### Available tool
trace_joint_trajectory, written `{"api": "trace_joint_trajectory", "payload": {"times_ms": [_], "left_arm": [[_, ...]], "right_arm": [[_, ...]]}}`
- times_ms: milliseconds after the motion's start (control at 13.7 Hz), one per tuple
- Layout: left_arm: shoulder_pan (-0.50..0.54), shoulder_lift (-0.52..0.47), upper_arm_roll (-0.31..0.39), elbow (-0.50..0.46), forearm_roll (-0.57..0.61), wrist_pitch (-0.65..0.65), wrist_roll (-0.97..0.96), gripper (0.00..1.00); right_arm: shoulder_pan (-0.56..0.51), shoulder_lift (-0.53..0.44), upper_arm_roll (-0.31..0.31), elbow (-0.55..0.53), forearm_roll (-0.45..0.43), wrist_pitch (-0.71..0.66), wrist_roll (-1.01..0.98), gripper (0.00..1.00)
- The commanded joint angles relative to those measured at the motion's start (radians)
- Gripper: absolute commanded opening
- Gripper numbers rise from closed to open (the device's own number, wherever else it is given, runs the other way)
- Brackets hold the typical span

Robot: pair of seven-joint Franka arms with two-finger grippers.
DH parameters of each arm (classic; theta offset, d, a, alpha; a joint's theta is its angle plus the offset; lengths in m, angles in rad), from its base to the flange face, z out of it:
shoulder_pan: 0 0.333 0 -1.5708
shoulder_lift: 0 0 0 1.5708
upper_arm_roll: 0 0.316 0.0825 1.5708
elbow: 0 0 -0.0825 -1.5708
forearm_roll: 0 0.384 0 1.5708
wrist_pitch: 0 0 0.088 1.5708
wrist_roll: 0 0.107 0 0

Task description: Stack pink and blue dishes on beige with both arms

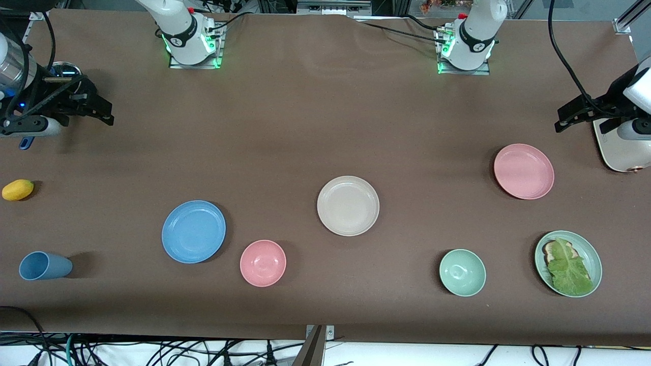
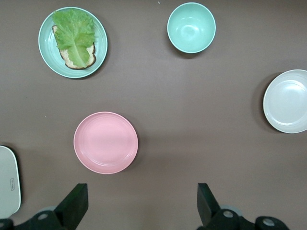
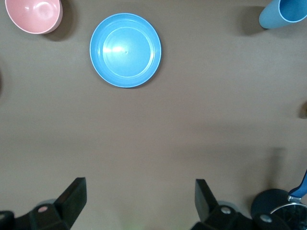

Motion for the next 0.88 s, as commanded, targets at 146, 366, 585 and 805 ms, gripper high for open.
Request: {"api": "trace_joint_trajectory", "payload": {"times_ms": [146,366,585,805], "left_arm": [[0.008,0.025,0.001,0.038,-0.014,-0.022,0.024,1.0],[0.008,0.031,0.002,0.037,-0.013,-0.022,0.021,1.0],[0.01,0.039,0.001,0.038,-0.013,-0.022,0.023,1.0],[0.005,0.047,-0.001,0.038,-0.014,-0.013,0.013,1.0]], "right_arm": [[0.002,-0.018,0.006,-0.01,-0.014,0.004,0.014,1.0],[0.002,-0.018,0.006,-0.01,-0.014,0.004,0.014,1.0],[0.0,-0.018,0.006,-0.01,-0.014,0.004,0.014,1.0],[0.002,-0.018,0.006,-0.01,-0.014,0.004,0.014,1.0]]}}
